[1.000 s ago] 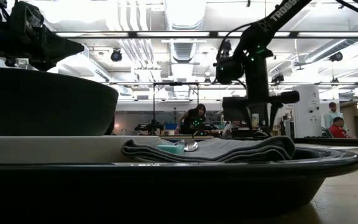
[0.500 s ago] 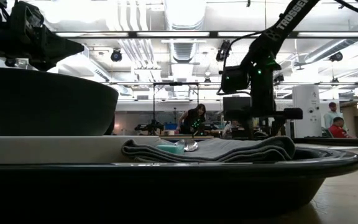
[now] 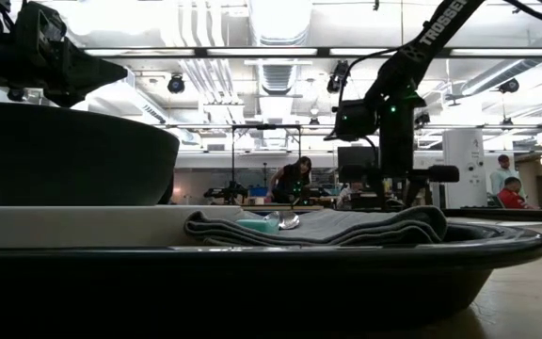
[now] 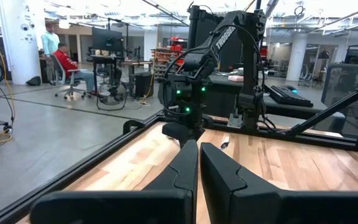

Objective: Set up tray
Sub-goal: Put the white and green fork on the gray napkin to the right of the green spoon

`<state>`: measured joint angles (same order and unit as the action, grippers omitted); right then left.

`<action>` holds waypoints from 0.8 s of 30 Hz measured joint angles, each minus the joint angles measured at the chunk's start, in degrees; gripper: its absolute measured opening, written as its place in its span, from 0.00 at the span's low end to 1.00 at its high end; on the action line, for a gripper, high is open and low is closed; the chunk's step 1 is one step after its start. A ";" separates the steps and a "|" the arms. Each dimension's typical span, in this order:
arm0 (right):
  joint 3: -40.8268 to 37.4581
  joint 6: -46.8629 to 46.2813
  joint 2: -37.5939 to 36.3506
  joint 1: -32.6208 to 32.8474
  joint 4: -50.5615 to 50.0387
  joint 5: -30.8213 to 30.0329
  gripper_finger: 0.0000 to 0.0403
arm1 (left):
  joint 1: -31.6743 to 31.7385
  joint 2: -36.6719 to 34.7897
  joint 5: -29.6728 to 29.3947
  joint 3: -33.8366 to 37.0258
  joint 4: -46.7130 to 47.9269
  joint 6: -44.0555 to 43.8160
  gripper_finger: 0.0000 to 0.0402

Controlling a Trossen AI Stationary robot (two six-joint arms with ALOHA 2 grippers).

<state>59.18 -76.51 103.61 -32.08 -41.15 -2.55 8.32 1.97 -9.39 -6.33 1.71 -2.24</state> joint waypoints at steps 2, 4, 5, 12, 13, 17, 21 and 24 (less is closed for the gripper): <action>0.04 1.54 0.00 0.00 0.02 0.02 0.24 | 0.02 -0.01 0.00 0.00 -0.02 0.00 0.00; -0.09 1.71 0.00 0.00 -0.02 0.18 0.20 | 0.02 0.01 0.00 0.00 0.00 0.00 0.00; -0.21 1.72 0.01 0.00 -0.10 0.50 0.19 | 0.00 0.01 0.00 0.00 -0.02 0.00 0.00; -0.84 5.98 -0.02 0.04 -0.38 3.30 0.10 | 0.00 -0.01 0.00 0.00 -0.02 0.00 0.00; -0.86 7.15 -0.02 0.04 -0.44 3.59 0.10 | 0.01 -0.01 0.00 0.00 -0.02 0.00 0.00; -0.58 10.41 0.00 0.04 -1.10 4.98 0.10 | 0.00 0.00 0.00 0.00 -0.02 -0.02 0.00; 0.38 12.14 -0.03 0.09 -1.85 5.72 0.10 | 0.00 0.01 0.00 0.00 -0.02 0.00 0.00; 2.22 14.31 0.04 0.43 -4.22 7.09 0.10 | 0.02 0.01 0.00 0.00 -0.02 0.00 0.00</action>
<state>61.40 -62.20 103.66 -31.65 -45.36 4.54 8.34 1.98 -9.39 -6.33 1.69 -2.24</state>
